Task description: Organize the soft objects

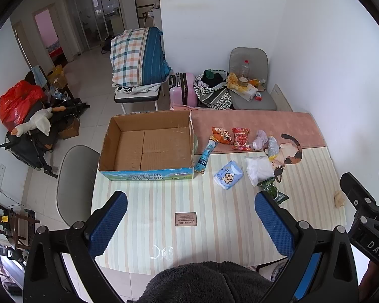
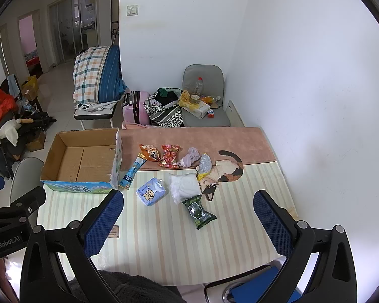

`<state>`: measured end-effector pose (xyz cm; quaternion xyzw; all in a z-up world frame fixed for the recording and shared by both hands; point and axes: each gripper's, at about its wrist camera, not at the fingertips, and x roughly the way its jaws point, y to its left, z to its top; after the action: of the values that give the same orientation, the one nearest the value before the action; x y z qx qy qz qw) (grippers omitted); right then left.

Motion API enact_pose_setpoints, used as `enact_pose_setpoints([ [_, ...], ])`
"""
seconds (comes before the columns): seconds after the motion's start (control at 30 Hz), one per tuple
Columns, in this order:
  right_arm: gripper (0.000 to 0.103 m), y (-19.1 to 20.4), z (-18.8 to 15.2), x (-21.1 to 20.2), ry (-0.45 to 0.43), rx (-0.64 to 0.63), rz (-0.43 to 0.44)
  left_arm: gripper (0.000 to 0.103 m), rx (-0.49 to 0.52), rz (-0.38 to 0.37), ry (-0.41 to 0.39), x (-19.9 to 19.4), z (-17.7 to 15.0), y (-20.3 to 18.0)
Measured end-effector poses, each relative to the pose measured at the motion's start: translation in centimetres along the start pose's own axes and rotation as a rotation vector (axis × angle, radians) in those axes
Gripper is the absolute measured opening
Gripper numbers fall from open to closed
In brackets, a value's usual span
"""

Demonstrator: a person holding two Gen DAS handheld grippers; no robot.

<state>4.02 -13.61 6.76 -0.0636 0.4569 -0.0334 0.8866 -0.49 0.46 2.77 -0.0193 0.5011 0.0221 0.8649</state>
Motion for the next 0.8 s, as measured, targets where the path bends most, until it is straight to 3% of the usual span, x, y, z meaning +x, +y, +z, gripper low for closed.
enact_pose_setpoints([
  [0.3,0.103,-0.1,0.1,0.3,0.0,0.014,0.006,0.103,0.0,0.0,-0.005,0.1,-0.1,0.1],
  [0.47,0.103,-1.8,1.0,3.3,0.032,0.048,-0.023,0.103,0.011,0.037,-0.007,3.0,1.9,-0.2],
  [0.63,0.103,-4.5,1.6,11.2,0.161,0.048,-0.086,0.103,0.079,0.05,0.06,9.8,4.6,-2.1],
  [0.8,0.103,-6.2,-0.8,22.7,0.342,0.007,-0.055,0.103,0.204,0.049,0.191,18.8,5.2,-5.6],
])
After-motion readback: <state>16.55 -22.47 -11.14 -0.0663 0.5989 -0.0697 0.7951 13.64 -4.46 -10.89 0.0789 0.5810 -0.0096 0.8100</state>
